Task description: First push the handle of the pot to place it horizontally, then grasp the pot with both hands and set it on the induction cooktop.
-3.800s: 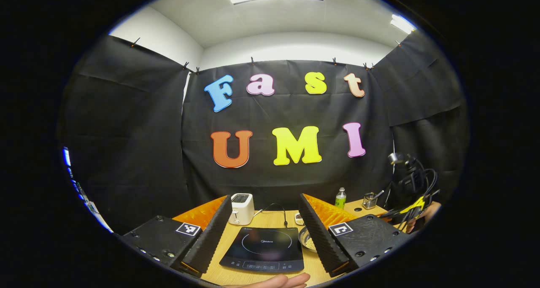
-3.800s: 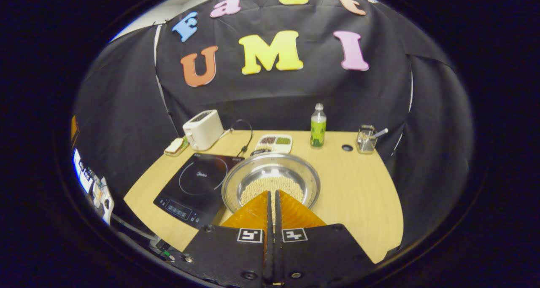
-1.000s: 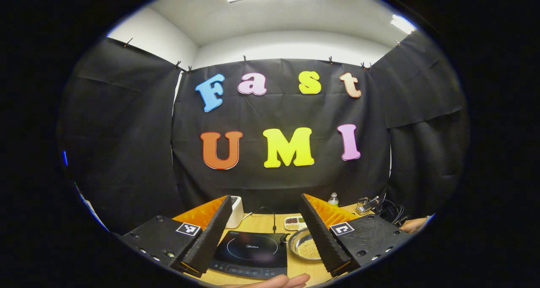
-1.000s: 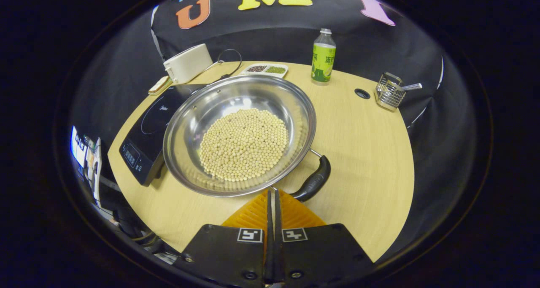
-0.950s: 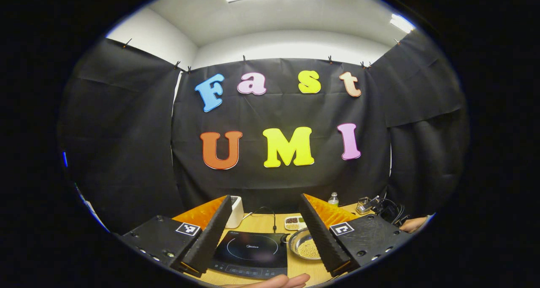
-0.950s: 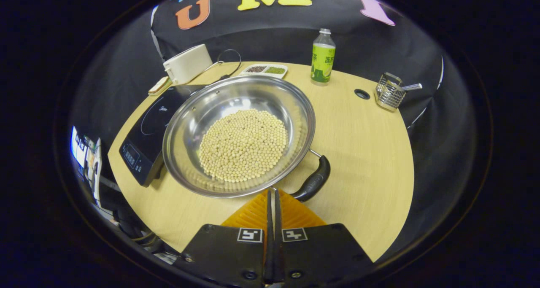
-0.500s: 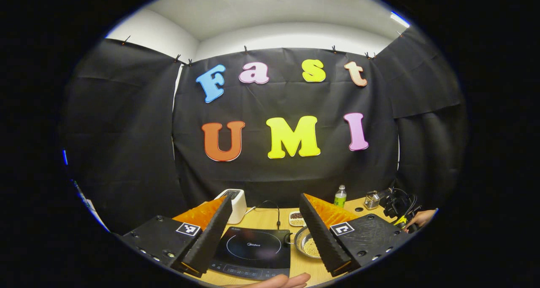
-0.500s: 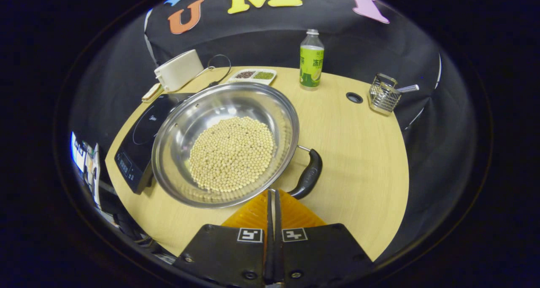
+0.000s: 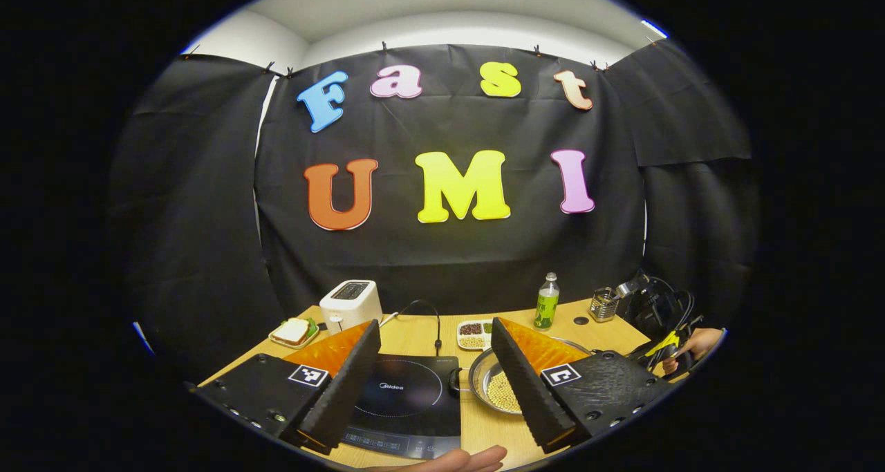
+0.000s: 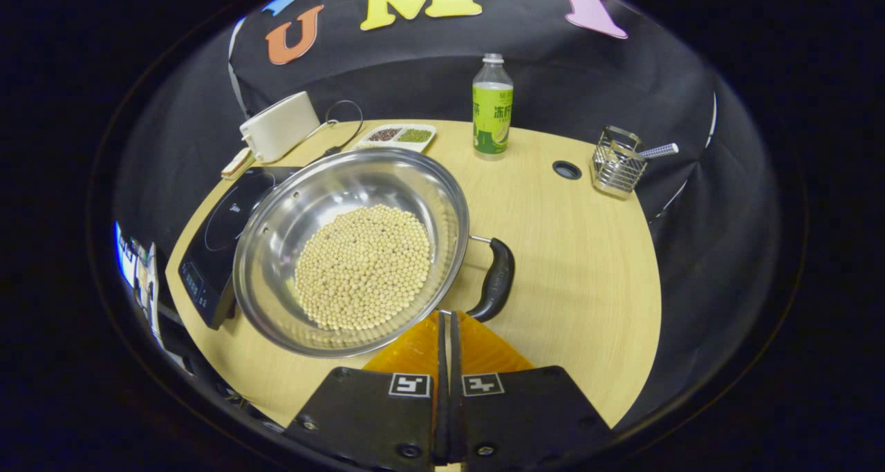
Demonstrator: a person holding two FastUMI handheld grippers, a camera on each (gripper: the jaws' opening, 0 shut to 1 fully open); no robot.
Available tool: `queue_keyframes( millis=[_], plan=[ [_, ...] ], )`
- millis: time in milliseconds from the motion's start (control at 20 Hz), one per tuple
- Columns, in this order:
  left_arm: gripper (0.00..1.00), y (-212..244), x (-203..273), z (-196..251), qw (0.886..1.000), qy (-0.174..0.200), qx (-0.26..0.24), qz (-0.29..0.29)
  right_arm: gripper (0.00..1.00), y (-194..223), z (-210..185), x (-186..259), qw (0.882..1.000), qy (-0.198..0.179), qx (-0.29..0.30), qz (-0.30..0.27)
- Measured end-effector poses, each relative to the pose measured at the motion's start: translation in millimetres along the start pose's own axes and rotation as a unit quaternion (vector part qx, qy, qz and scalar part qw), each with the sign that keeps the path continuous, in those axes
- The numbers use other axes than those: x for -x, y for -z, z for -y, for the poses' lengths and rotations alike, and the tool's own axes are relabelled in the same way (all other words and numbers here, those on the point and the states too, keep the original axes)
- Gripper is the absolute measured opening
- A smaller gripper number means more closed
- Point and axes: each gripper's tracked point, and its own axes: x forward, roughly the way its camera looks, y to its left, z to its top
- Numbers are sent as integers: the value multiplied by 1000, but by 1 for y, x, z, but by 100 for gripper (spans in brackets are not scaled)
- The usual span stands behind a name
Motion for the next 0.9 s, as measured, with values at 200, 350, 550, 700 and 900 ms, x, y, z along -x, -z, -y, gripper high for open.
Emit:
queue_keyframes(
  millis=[200, 350, 550, 700, 900],
  plan=[
    [96, 46, -28, 6, 998, 7, -4, -58, 1, -12, 9, 12, 998, 22, -23, 52],
    [96, 75, -44, 14, 995, 16, 6, -95, 5, -21, 14, 24, 994, 37, -37, 93],
    [96, 111, -63, 30, 989, 37, 11, -140, 62, -34, 14, 41, 988, 48, -43, 142],
    [96, 136, -81, 40, 985, 48, 9, -167, 83, -46, 22, 47, 980, 77, -55, 173],
    [96, 163, -102, 47, 978, 56, 17, -199, 88, -53, 25, 48, 971, 88, -89, 203]
  ],
)
